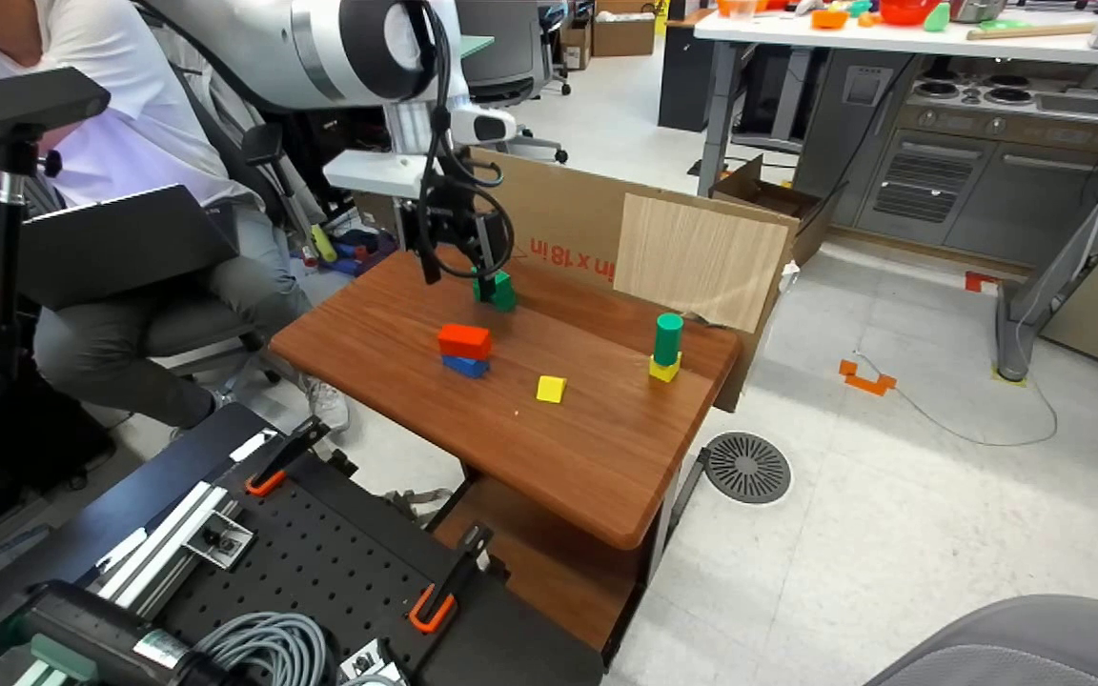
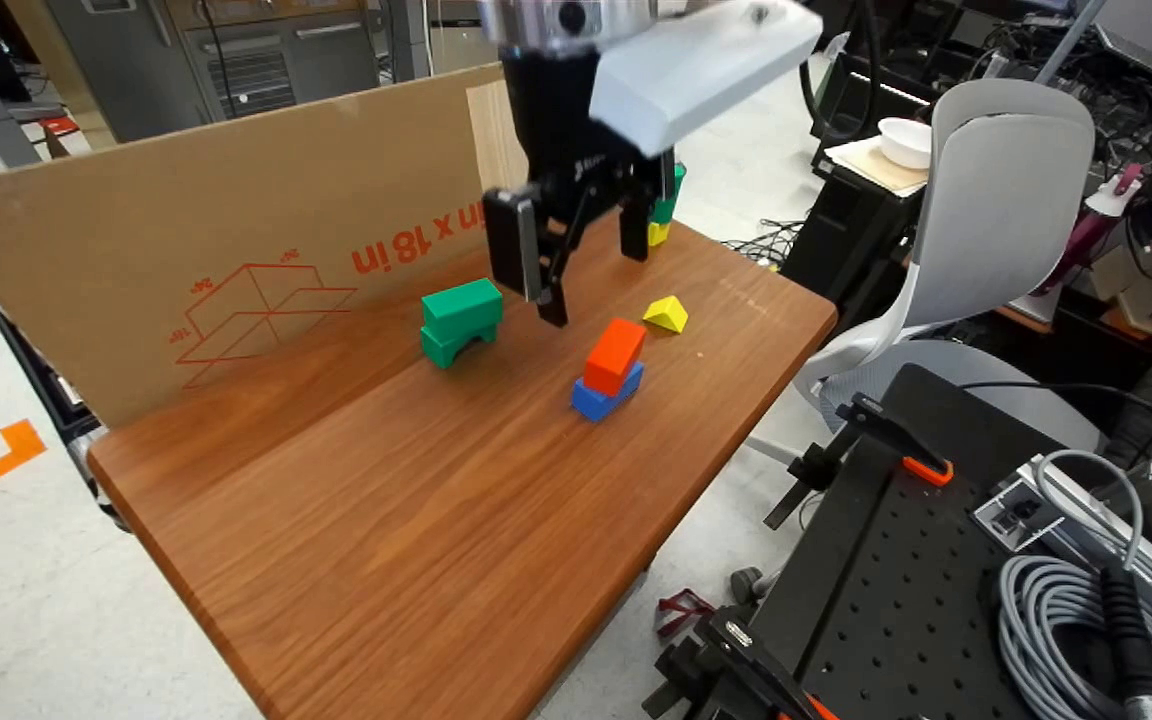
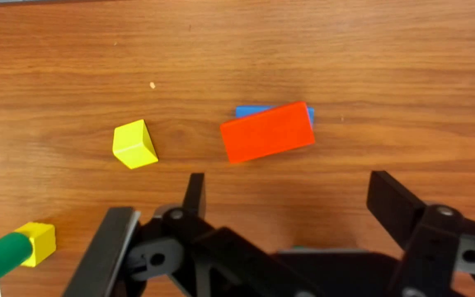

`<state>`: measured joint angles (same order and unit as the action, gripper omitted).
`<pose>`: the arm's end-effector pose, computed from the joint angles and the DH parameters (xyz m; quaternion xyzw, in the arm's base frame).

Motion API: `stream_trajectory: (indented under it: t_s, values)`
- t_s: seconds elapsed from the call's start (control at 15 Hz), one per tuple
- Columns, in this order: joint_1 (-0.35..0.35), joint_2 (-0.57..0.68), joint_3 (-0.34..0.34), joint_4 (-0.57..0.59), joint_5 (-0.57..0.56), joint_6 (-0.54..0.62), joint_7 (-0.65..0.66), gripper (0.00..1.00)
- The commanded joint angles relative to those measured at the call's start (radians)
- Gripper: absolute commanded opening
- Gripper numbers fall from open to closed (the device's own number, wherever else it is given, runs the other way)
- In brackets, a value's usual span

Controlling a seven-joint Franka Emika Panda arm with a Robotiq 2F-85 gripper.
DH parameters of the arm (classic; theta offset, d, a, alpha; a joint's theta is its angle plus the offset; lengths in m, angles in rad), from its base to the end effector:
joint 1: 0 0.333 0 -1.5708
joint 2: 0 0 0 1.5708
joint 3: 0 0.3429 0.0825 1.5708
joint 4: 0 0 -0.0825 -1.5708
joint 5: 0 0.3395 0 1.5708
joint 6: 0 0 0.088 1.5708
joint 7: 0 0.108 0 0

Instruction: Pick up the orange object and put it on top the blue object

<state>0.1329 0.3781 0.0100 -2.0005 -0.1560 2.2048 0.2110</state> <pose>0.5609 0.0749 0.3116 0.9945 0.0174 -0.0751 0.0710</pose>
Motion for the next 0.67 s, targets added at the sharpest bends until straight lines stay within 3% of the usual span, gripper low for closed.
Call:
stream_trajectory:
  t_s: [0.0,0.27,0.33,0.6]
  values:
    - [-0.054,-0.136,0.022,-0.008,0.112,-0.081,-0.112,1.00]
    - [-0.085,-0.215,0.004,0.020,0.152,-0.168,-0.184,1.00]
    - [-0.069,-0.180,0.008,0.016,0.123,-0.121,-0.144,1.00]
    - [-0.084,-0.210,0.005,0.017,0.125,-0.146,-0.162,1.00]
